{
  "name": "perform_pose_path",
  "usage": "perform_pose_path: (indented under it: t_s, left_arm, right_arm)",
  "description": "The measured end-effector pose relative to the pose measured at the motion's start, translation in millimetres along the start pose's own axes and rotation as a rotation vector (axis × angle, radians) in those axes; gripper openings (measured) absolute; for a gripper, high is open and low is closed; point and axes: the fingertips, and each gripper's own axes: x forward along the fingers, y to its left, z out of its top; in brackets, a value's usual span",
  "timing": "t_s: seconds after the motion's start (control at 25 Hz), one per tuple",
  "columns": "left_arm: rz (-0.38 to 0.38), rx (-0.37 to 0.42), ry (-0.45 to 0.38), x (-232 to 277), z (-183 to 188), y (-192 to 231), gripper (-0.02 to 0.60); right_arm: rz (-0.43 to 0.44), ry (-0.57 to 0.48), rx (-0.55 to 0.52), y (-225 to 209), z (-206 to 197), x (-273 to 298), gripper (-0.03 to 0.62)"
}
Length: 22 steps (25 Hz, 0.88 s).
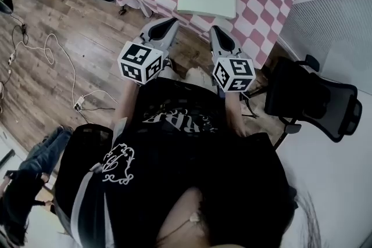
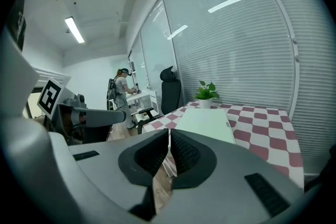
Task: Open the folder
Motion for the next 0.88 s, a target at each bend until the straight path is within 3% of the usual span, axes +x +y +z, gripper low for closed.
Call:
perform_pose_path:
  t_s: [0.16,0.44,0.68,0.88]
  left_arm:
    - [-0.044,-0.031,0.036,15.5,-11.5,-0.5,0.023]
    - [-0.134,0.000,0.091,48.0,-21.6,-21.1,0.023]
    - [-0.146,0.067,0.128,88.4,-24.4,-30.2,0.025]
    - [-0.145,0.093,0.165,133.8,-25.1,-36.6,0.025]
  right_arm:
    - [-0.078,0.030,0.027,-21.9,-9.7,-5.7,0.018]
    - [-0.156,0.041,0.059,-68.4,-13.8,-10.6,0.018]
    - [-0.176,0.032,0.084,-125.3,-8.5,0.6,0.018]
    - [-0.119,0.108,0.081,-165.0,-18.8,24.8,0.018]
